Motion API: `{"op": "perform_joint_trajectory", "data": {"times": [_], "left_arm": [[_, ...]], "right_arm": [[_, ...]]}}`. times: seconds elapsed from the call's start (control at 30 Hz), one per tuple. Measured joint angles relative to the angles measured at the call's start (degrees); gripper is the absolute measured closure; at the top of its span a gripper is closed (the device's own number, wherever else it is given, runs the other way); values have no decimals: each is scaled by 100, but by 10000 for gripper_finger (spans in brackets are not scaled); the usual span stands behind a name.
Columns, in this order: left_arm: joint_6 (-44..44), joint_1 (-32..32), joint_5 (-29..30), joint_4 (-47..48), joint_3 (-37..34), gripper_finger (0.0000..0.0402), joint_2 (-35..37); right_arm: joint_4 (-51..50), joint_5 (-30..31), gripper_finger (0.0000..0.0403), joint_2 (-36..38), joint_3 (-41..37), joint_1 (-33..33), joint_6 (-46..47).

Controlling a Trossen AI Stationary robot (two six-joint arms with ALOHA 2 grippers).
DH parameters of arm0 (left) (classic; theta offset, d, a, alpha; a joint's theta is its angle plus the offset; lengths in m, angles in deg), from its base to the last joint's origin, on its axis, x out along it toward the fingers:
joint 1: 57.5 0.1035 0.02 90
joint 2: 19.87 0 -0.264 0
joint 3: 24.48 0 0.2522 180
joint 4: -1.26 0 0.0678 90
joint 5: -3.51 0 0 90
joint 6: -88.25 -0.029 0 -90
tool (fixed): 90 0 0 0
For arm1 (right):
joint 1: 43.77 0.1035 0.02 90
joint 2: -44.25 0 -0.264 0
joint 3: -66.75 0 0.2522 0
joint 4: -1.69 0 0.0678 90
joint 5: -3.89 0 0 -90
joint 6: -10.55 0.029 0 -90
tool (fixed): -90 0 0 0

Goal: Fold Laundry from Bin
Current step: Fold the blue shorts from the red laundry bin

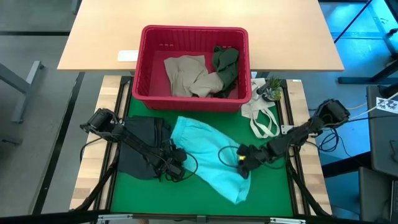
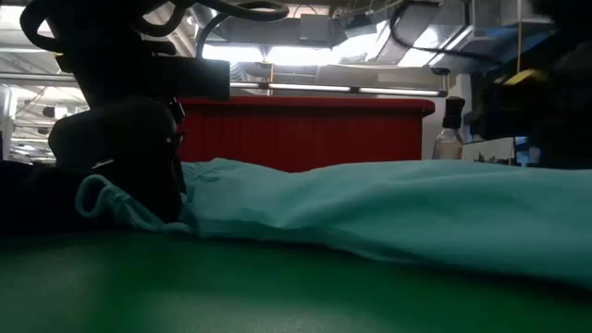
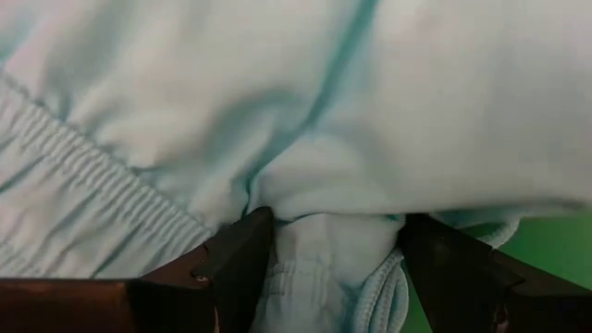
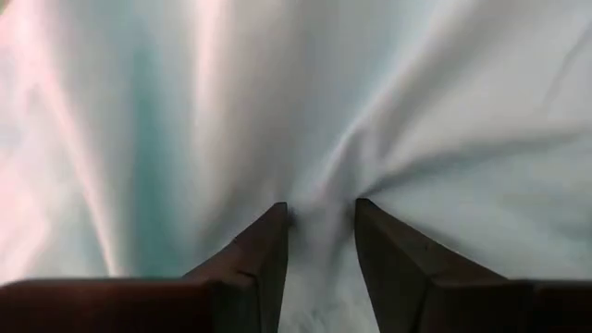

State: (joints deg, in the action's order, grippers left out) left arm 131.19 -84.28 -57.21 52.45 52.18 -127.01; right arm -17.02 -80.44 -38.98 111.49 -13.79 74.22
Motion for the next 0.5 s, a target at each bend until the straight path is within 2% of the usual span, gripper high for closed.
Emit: {"op": "perform_joint_trajectory", "data": {"times": [0.17, 0.33, 0.5], "left_arm": [[0, -1, 3, -2, 0, 166, 0], [0, -54, -31, 20, 0, 166, 175], [2, -135, -49, 2, -2, 166, 491]], "right_arm": [[601, -70, 276, -10, -2, 478, 142], [581, 16, 276, -8, 355, 570, 26], [557, 373, 276, 0, 901, 568, -941]]}}
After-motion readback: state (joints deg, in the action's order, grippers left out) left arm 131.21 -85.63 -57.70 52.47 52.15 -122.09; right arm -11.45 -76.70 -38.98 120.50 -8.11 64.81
